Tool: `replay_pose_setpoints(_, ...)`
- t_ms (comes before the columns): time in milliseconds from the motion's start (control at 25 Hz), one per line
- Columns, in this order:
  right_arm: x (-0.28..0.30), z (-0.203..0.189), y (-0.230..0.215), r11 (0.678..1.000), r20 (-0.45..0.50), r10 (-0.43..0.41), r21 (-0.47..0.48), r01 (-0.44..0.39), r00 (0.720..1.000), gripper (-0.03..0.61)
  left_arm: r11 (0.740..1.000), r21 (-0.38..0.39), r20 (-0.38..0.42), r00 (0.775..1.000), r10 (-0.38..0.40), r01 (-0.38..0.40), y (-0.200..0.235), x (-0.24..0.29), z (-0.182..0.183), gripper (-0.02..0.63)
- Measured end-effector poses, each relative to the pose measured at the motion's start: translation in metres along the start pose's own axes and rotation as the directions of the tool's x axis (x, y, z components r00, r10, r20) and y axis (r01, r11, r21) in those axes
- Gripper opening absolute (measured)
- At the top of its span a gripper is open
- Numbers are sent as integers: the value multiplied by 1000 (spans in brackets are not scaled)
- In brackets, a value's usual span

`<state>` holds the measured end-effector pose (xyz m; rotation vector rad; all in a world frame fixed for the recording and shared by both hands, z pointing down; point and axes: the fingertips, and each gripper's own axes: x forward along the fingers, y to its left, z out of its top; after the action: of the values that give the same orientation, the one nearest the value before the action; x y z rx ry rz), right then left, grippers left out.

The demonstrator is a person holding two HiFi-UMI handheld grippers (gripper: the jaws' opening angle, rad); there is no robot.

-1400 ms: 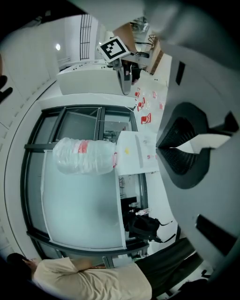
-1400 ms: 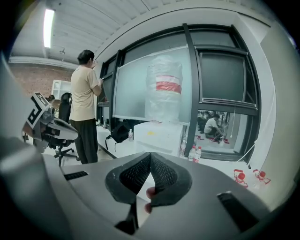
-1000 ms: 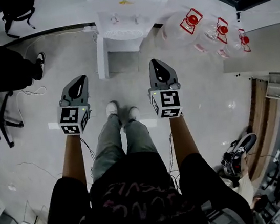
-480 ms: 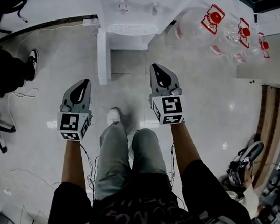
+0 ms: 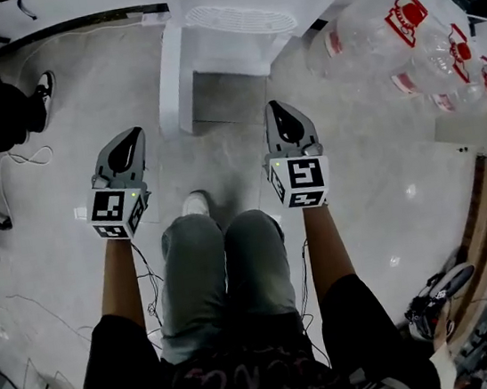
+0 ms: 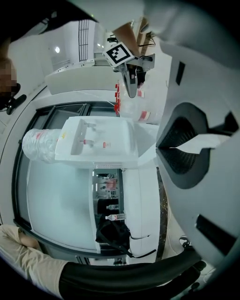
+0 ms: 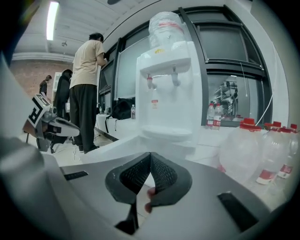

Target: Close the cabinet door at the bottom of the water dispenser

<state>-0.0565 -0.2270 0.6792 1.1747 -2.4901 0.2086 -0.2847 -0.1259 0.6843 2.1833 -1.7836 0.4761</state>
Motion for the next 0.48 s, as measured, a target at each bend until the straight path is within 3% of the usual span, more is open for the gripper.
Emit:
replay_pose_setpoints(200, 24, -44, 1, 1000, 13, 6, -7, -6, 1000, 12, 1000, 3, 24, 999, -22, 22, 3, 15, -45, 13)
replay_pose_setpoints(480, 41, -104, -18, 1000, 25, 2, -7, -2, 1000, 12, 991, 25, 44, 990, -132, 131, -15, 31, -96, 14)
